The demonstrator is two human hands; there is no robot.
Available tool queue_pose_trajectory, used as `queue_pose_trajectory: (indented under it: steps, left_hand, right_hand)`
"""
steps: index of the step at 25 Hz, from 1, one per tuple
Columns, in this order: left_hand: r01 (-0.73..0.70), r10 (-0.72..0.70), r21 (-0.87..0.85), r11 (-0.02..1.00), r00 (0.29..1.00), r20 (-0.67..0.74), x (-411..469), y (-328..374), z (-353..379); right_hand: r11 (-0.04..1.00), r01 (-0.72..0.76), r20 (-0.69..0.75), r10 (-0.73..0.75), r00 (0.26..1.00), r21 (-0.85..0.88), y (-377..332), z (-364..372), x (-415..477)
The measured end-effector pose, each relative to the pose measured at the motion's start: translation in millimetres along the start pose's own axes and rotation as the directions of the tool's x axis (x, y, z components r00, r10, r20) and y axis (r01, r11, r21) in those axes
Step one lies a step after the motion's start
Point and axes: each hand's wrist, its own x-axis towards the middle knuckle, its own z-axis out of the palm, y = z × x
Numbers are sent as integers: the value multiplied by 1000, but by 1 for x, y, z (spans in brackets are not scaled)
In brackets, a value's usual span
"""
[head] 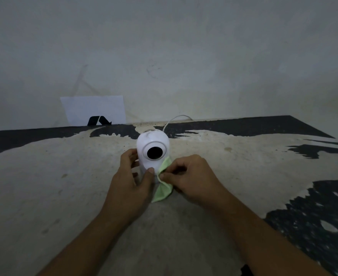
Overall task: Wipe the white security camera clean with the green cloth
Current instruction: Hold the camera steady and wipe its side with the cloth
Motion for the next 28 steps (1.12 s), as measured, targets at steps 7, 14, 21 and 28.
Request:
queue_pose_trajectory:
  steps: [7,14,21,28]
  left_hand:
    - [-5,5,13,1000,1000,10,2,-3,-2]
    - [-22,22,6,1000,999,32,3,-5,-1]
    - [-11,11,-18,1000,999,36,5,-6,-1]
    - [-9,8,7,1000,1000,7,4,-6,-1]
  right_hand:
    - [999,-41,-168,44,985,22,10,-10,10]
    - [989,25,-47,-32,998,-145,8,-4,6]
    - [970,34,-75,-54,996,-239,1,2,2]
    - [984,-29,-173,-2,985,-173,3,0,6]
